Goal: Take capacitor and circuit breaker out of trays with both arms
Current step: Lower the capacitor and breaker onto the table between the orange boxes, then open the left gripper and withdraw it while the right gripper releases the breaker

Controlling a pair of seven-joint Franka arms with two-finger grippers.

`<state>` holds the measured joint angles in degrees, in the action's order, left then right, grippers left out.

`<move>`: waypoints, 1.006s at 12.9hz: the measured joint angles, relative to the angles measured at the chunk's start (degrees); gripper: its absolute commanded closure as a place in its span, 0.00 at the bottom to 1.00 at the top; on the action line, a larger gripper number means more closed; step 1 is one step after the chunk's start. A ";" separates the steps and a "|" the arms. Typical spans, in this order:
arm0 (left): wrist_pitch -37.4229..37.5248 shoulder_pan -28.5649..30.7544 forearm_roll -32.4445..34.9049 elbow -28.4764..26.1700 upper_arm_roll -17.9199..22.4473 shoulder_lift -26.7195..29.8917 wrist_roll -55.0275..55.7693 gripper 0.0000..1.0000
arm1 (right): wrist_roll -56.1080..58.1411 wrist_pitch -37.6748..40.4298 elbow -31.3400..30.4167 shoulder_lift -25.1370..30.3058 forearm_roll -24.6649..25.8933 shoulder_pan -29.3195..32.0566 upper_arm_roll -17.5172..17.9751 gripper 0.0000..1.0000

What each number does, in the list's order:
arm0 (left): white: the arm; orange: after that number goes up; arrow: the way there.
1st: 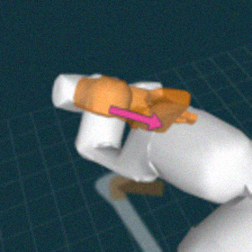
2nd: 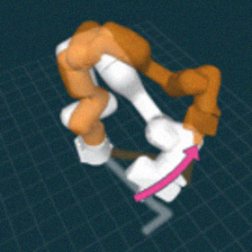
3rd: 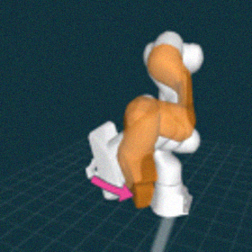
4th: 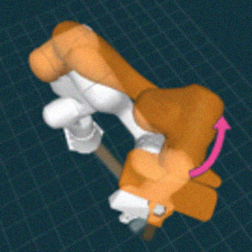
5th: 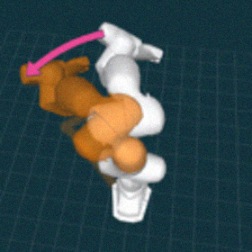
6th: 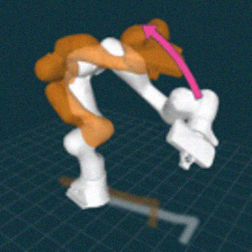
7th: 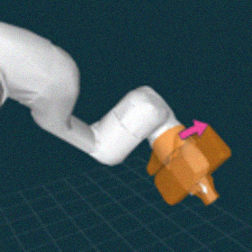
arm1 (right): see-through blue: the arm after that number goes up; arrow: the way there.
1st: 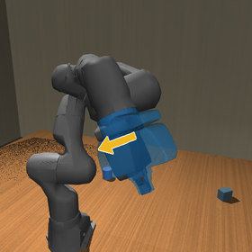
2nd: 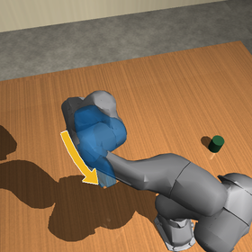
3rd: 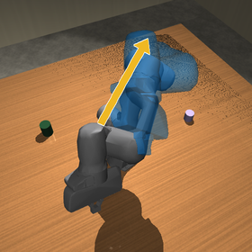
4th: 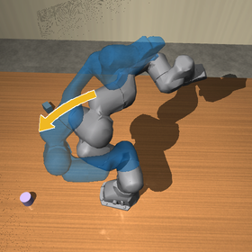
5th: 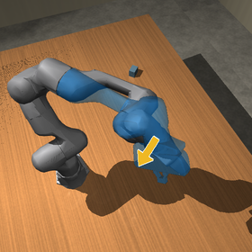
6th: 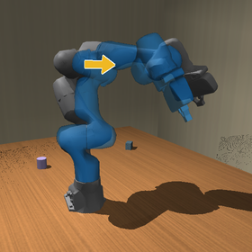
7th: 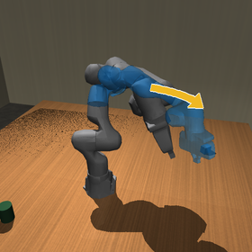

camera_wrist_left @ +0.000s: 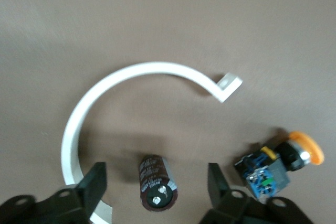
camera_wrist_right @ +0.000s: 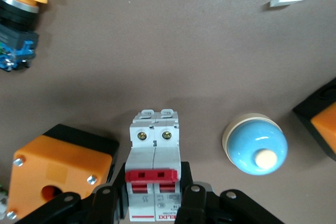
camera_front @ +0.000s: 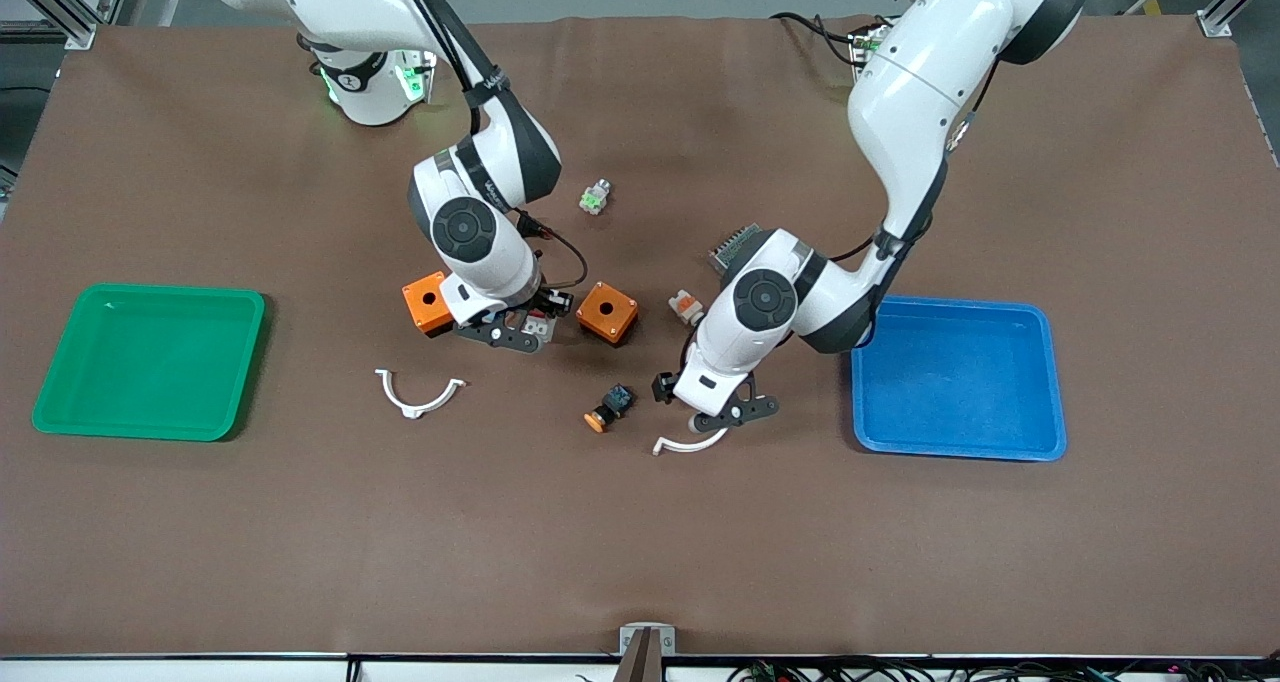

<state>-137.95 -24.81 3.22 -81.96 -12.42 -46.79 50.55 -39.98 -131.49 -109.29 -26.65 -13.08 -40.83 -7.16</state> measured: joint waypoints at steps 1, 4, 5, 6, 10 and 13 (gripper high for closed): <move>2.76 0.97 0.70 0.86 0.02 1.49 -0.09 0.00 | 0.00 -0.27 0.00 -0.39 -0.05 -0.01 -0.05 0.81; 14.95 4.49 4.61 3.50 0.08 8.02 -3.90 0.00 | 0.04 -0.90 0.01 -0.92 -0.10 0.02 -0.21 0.81; 17.93 6.12 5.21 3.71 0.12 10.65 -6.50 0.00 | 0.05 -0.96 0.01 -1.04 -0.10 -0.01 -0.11 0.81; 21.03 8.02 5.42 3.77 0.19 13.18 -8.92 0.00 | 0.11 -0.98 0.01 -1.18 -0.11 -0.06 -0.02 0.80; 32.29 16.65 5.70 3.68 0.29 20.63 -19.65 0.00 | 1.46 -1.95 0.01 -2.48 -0.11 -0.13 0.09 0.75; 38.85 22.06 5.73 3.68 0.31 25.41 -29.78 0.00 | 1.89 -1.84 0.09 -2.69 -0.12 -0.14 0.10 0.00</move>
<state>-99.10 -2.75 8.95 -78.29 -12.11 -21.38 20.77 -38.09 -133.33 -109.20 -29.34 -13.20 -40.97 -7.06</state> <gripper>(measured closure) 0.000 0.546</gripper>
